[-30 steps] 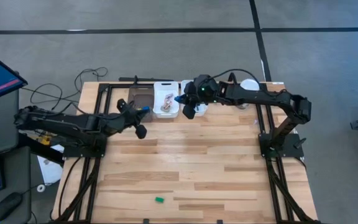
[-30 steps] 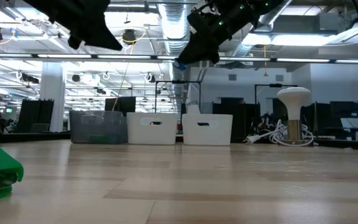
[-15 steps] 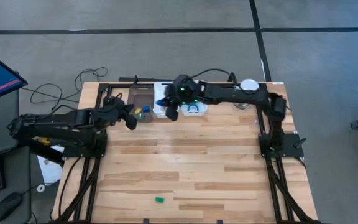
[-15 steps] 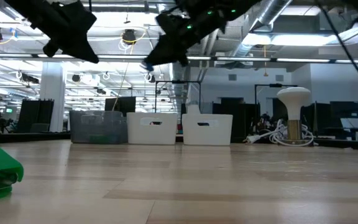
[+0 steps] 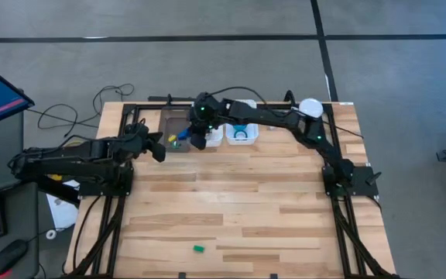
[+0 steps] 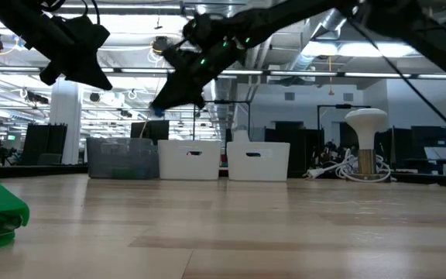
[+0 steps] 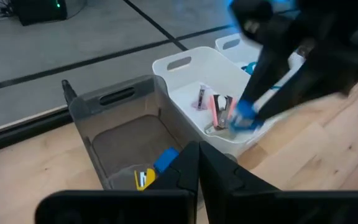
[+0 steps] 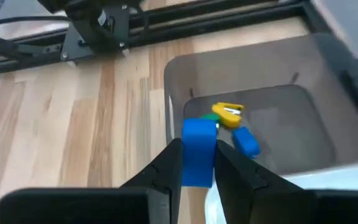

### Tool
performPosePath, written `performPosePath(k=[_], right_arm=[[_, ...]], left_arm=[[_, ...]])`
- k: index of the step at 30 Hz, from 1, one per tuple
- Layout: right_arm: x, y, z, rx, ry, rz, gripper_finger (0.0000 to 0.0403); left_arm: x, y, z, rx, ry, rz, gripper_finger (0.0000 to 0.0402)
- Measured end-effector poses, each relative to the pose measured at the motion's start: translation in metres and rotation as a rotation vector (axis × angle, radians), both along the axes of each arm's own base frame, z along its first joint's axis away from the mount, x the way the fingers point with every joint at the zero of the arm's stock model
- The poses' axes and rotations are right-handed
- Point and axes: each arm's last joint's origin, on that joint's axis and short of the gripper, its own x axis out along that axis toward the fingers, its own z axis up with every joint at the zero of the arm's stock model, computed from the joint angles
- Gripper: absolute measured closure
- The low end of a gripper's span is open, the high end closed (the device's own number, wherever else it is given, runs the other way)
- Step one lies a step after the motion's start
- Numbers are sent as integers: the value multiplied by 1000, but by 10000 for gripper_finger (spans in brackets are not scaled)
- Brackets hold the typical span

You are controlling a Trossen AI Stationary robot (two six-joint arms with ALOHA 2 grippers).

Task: Pick and place Stapler, Stapler remover, tape
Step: Put the blue stapler into the black bin

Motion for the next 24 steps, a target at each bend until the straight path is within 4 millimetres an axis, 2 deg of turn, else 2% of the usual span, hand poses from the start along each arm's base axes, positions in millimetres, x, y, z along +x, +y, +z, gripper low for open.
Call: performPosePath(k=[3, 11, 19, 24], right_arm=[[8, 0, -15, 19, 12, 16, 331], [20, -3, -34, 39, -26, 53, 331], [21, -3, -36, 23, -28, 57, 327], [23, -4, -35, 22, -48, 47, 292]], left_arm=[[-1, 0, 1, 4, -3, -2, 399], [-1, 0, 1, 5, -2, -3, 399], [-1, 0, 1, 5, -2, -3, 399], [-1, 0, 1, 5, -4, -3, 399]])
